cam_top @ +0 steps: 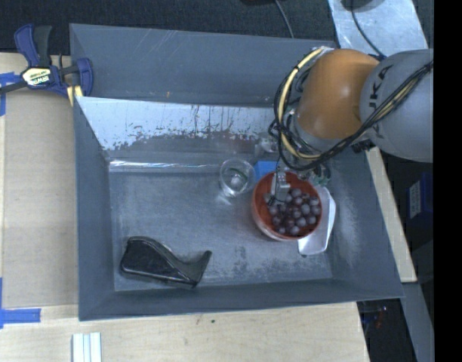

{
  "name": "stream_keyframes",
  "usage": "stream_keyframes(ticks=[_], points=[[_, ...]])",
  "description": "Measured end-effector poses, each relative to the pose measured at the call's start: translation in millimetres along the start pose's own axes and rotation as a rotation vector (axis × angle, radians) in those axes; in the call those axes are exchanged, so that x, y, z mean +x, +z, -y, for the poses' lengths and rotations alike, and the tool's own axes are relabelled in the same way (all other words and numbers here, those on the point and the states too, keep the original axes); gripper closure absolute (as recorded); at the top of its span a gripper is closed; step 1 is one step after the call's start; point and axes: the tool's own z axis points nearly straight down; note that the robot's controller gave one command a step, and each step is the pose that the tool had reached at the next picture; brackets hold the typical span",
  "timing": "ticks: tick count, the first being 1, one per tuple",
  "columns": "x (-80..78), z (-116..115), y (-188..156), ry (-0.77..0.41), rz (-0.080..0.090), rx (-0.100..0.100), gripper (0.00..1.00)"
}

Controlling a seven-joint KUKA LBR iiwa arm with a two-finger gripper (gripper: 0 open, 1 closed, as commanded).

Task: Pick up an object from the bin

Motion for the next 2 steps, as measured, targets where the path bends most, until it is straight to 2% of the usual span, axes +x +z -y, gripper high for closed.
stream_keyframes(ticks=[1, 2], points=[[2.8, 8.2, 20.6, 0.024, 0.024, 0.004, 1.00], [2.8, 8.2, 20.8, 0.023, 0.024, 0.004, 1.00]])
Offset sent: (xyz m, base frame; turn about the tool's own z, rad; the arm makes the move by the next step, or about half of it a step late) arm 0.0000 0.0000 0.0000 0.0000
